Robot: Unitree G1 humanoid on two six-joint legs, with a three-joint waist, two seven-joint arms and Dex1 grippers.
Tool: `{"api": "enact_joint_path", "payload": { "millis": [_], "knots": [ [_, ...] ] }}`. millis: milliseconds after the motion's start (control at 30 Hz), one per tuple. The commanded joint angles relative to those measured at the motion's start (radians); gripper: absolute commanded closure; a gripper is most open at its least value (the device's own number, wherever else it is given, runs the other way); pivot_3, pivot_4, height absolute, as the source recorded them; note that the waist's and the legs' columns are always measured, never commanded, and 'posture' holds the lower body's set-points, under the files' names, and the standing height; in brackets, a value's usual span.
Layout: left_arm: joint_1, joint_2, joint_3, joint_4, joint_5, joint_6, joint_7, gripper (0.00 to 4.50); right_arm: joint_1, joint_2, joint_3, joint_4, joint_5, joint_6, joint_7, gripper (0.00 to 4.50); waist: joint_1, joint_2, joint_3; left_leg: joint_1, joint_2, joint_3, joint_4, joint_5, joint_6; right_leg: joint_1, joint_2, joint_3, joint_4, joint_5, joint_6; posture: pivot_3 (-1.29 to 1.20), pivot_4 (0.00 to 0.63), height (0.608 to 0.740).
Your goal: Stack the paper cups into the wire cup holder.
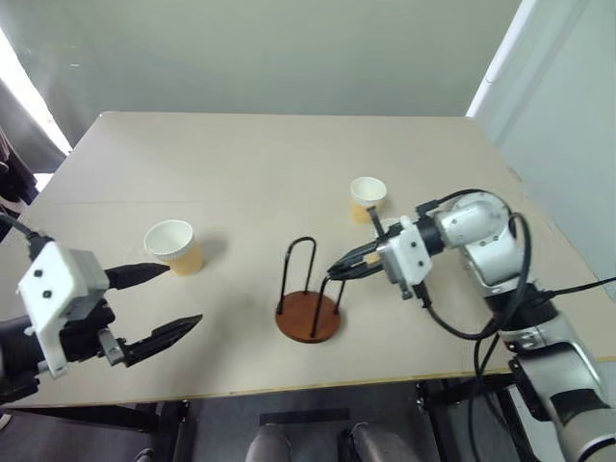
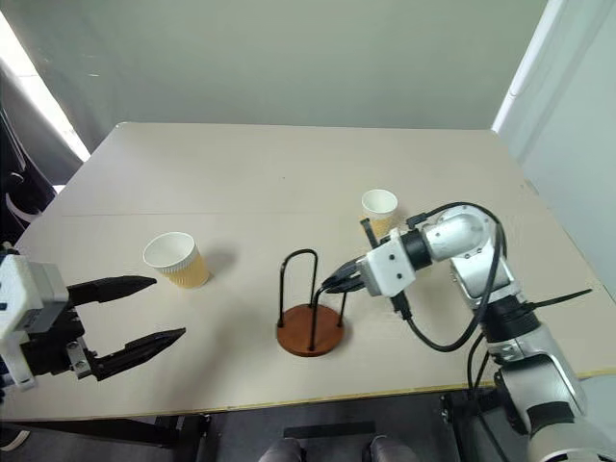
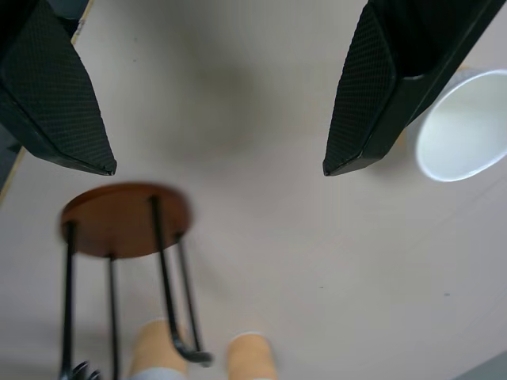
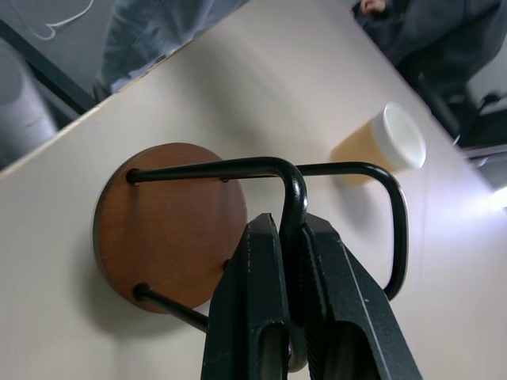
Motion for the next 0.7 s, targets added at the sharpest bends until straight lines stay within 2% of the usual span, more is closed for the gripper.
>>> {"api": "enact_joint_path", "payload": {
  "millis": [33,367,633,700],
  "knots": [
    [-0.004,0.012,0.012,-0.025,-0.009,0.009,-0.002,0.0,-0.027,0.002,0.001,0.032,-0.008,-0.109,-0.006,4.48,0.001,0.0,0.0,0.0,0.0,0.0,0.0,0.0,0.0,0.0,0.0,0.0,0.0,0.0,0.0,0.0,0.15,0.74],
    [-0.021,0.015,-0.004,-0.04,-0.02,0.028,0.01,0.0,-0.138,0.035,0.045,0.28,-0.078,-0.473,-0.032,4.48,0.001,0.0,0.0,0.001,0.008,-0.002,0.0,-0.001,0.0,-0.001,0.0,0.002,0.0,0.0,0.0,0.0,0.15,0.74],
    [-0.045,0.021,-0.022,-0.032,-0.014,0.035,0.012,0.0,-0.167,0.01,0.099,0.335,-0.03,-0.556,0.026,4.48,0.002,0.0,0.0,0.0,0.009,-0.001,0.0,-0.002,0.001,-0.001,0.0,0.002,-0.001,0.0,0.0,0.0,0.15,0.74],
    [-0.048,0.022,-0.024,-0.031,-0.012,0.036,0.011,0.0,-0.172,0.006,0.107,0.344,-0.029,-0.555,0.029,3.91,0.002,0.0,0.0,0.0,0.009,-0.001,0.0,-0.002,0.001,-0.001,0.0,0.003,-0.001,0.0,0.0,0.0,0.15,0.74]
  ]
}}
